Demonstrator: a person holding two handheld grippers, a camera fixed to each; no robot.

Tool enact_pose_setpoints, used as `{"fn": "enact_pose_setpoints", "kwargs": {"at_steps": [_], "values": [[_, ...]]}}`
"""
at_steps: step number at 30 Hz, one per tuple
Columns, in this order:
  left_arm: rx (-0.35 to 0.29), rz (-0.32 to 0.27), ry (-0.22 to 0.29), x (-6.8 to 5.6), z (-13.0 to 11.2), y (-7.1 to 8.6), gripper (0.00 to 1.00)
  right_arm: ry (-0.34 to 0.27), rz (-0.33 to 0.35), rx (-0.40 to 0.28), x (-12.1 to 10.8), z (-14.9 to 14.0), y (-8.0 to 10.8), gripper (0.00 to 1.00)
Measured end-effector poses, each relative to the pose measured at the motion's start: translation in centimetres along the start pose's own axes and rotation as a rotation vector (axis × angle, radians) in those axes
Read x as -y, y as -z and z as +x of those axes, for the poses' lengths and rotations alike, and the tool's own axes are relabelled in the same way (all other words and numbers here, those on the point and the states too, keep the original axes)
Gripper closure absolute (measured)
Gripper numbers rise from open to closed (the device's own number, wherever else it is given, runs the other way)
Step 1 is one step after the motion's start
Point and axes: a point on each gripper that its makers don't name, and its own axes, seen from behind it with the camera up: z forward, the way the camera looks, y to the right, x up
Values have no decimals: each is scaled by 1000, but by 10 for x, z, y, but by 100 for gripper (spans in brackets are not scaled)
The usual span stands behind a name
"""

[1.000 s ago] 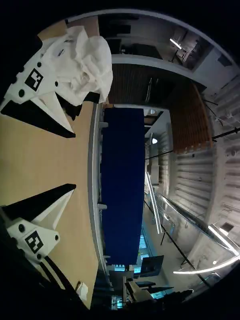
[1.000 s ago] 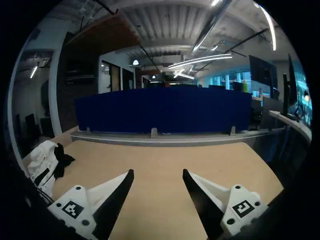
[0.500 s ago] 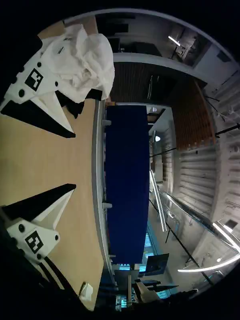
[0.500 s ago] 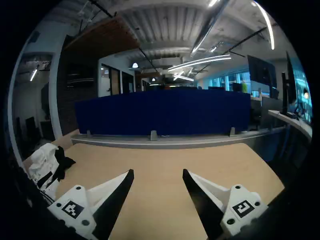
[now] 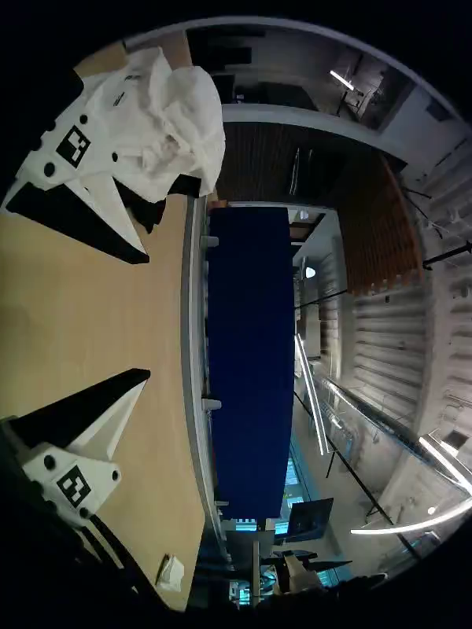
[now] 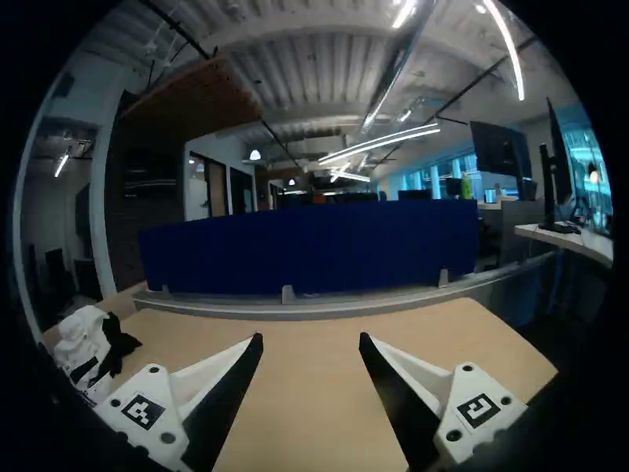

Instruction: Fold towel

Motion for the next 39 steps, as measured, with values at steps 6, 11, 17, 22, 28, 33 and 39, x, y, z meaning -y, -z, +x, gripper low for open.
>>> {"fn": "enact_pose_setpoints", "kwargs": {"at_steps": [6,11,17,22,28,33,39], "values": [[0,0,0,0,0,0,1,-21,-17,-30,-27,-4,0,4],[0,0,0,0,0,0,1,-23,-42,-36,-56,-22,0,2],[0,0,0,0,0,1,1,-42,-45,-33,-75,-53,7,1],[0,0,0,0,0,2,1,-49,-40,-32,-83,-81,9,0],[0,0,0,1,0,1,1,-48,-61,-72,-95,-103,5,0],[0,0,0,1,0,2,1,-34,-82,-77,-107,-123,2,0],[0,0,0,1,0,1,1,-13,-92,-79,-113,-133,3,0]]}}
